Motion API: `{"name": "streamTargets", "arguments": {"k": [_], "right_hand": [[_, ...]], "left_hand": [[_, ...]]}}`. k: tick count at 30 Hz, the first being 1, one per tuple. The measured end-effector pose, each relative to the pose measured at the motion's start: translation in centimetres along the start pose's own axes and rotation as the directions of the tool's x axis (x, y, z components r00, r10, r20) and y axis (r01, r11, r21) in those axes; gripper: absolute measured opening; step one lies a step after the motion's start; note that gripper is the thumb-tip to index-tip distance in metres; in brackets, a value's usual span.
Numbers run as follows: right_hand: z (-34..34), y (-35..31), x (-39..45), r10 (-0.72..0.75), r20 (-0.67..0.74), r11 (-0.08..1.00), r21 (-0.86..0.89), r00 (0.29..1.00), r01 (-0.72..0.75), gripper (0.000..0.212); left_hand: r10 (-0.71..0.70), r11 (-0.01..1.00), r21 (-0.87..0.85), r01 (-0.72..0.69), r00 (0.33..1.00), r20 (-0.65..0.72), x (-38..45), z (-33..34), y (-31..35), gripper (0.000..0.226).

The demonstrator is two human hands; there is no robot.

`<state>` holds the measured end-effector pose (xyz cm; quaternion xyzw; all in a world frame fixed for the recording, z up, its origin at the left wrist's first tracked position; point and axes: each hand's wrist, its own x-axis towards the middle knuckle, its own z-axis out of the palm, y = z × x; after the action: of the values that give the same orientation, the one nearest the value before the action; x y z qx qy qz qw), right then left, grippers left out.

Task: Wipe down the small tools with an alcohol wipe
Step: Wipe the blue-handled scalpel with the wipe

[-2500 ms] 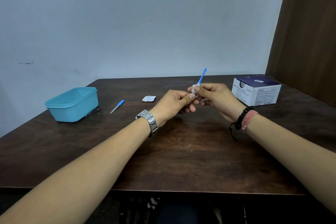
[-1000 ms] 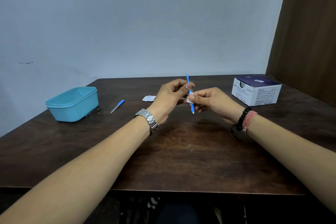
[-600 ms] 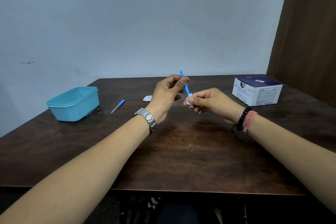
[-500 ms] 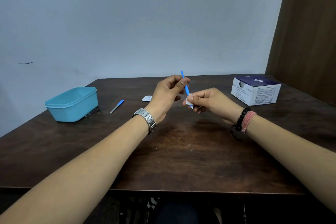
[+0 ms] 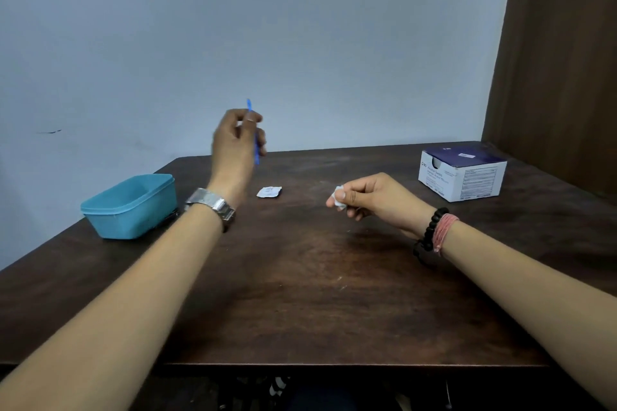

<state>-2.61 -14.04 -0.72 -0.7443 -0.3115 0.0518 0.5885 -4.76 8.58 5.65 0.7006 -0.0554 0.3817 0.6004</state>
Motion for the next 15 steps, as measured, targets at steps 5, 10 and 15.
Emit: {"name": "streamTargets", "arguments": {"k": [5,10,15], "right_hand": [[0.2,-0.3,0.1,-0.034,0.031,0.998,-0.044,0.999,0.035,0.026],[0.2,-0.3,-0.1,-0.054,0.046,0.996,-0.065,0.997,0.057,0.029],[0.2,-0.3,-0.1,-0.03,0.018,0.998,-0.061,0.999,0.031,0.022]], "left_hand": [[0.083,0.907,0.411,-0.092,0.996,0.039,3.5,-7.5,0.7,0.016],[0.055,0.569,0.821,-0.057,0.998,0.03,5.8,-15.7,0.1,0.014],[-0.17,0.246,0.969,-0.001,0.985,0.044,5.9,-19.1,-2.0,0.01]]}}
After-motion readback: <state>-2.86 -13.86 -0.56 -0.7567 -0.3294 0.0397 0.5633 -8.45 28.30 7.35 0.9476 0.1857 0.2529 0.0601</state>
